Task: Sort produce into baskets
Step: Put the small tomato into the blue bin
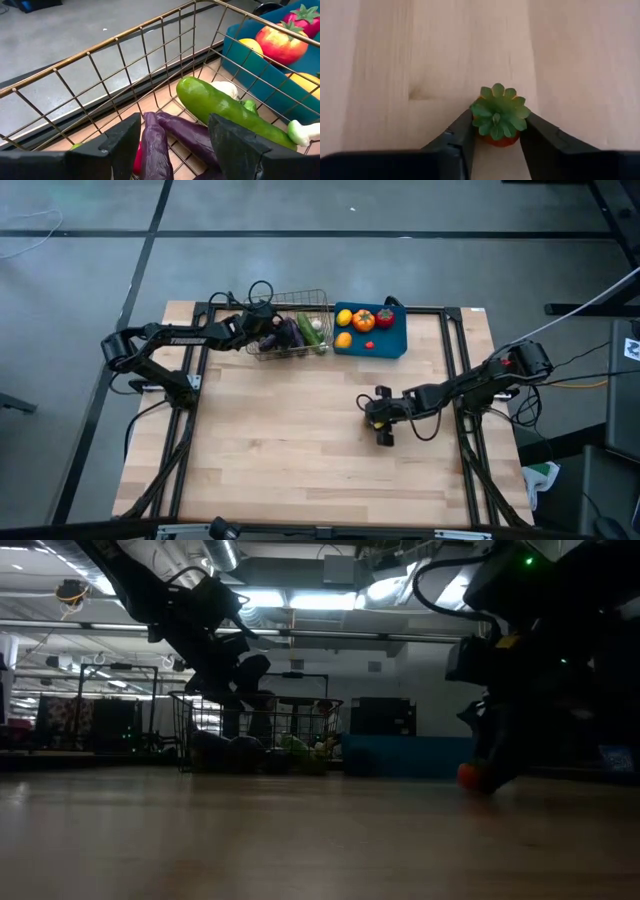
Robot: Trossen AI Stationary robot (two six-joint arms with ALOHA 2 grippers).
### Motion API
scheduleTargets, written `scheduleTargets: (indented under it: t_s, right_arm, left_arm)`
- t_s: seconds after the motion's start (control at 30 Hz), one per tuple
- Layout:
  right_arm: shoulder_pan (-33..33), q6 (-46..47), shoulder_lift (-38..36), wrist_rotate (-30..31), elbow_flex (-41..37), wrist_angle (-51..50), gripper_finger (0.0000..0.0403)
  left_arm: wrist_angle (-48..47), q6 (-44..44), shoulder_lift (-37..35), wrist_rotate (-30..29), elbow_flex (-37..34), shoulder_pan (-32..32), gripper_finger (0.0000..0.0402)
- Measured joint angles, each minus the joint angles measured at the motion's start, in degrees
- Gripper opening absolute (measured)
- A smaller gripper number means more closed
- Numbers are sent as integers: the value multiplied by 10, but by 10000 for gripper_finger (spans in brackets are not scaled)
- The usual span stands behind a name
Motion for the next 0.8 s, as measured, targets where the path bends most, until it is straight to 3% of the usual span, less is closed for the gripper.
scheduleTargets:
  t_s: [0.13,0.37,0.53,0.8]
  right_arm:
    - [-14,-17,0,20,17,-13,109]
    - [-84,-89,0,30,108,-75,128]
    - [-139,-150,-1,30,192,-135,130]
    - [-227,-209,-1,31,292,-194,130]
  left_arm:
    - [3,14,-9,1,0,0,228]
    - [18,34,-44,6,0,-1,228]
    - [14,47,-107,15,0,-1,215]
    - [-31,60,-252,114,0,-4,179]
